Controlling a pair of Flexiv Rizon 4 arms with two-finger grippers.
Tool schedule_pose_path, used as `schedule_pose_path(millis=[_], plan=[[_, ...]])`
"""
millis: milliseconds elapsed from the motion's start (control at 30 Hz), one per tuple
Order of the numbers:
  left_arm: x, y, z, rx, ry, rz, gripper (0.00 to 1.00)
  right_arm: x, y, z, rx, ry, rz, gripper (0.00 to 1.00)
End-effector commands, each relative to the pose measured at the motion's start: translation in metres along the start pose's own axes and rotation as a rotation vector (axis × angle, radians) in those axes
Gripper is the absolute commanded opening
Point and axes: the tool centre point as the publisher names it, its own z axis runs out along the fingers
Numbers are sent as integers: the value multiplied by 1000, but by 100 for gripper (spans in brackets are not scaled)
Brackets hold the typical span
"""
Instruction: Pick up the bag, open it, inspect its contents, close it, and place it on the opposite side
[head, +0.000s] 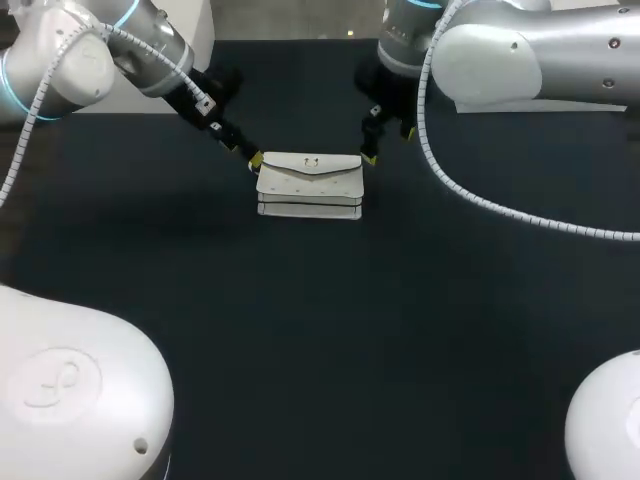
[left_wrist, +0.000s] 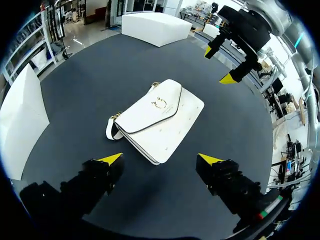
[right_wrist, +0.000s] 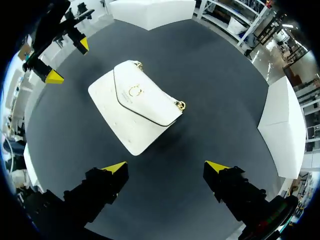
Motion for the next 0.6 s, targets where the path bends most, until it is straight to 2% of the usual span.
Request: schedule_pose_path(millis=[33, 67, 100, 533, 600], plan=[[-2, 5, 0, 107, 11, -752, 100, 0, 0, 0, 15, 206, 675, 100], [-6, 5, -1, 76, -41, -746, 100, 0, 0, 0, 43, 190, 690, 100], [-6, 5, -1, 76, -41, -746, 100, 1, 0, 1, 86, 152, 691, 100], [-6, 5, -1, 76, -41, -746, 100, 1, 0, 1, 86, 152, 691, 100], [-7, 3, 5, 74, 29, -794, 100, 0, 3, 4, 81, 175, 723, 100]])
